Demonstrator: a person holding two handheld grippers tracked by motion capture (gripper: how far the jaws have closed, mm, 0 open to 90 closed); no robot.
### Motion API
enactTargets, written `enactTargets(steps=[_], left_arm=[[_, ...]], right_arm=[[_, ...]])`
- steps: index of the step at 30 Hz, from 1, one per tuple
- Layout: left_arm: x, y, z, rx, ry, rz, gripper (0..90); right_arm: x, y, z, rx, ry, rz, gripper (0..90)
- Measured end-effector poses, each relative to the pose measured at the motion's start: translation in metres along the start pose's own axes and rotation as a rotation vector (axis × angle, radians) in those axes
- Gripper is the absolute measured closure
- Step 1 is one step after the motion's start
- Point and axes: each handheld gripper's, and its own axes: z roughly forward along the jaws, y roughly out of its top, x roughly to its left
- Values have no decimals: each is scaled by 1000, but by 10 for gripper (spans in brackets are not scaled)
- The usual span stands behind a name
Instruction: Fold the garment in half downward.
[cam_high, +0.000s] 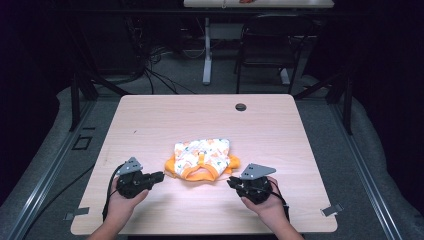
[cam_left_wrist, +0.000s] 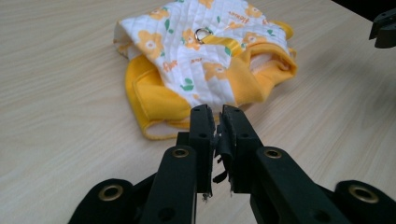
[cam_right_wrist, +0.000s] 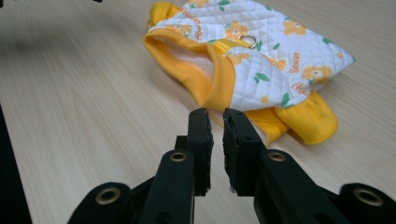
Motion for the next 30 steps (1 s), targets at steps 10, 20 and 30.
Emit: enactTargets(steps=[10,20,30], left_arm=[[2,-22,-11,3,33,-7,668],[5,-36,-7,23,80,12,560],[3,-40,4,52,76,29,543]], right_arm=[[3,-25,-6,47,-3,33,685],[-1,-42,-1,61,-4,48,583],[1,-49,12,58,-23,30,570]])
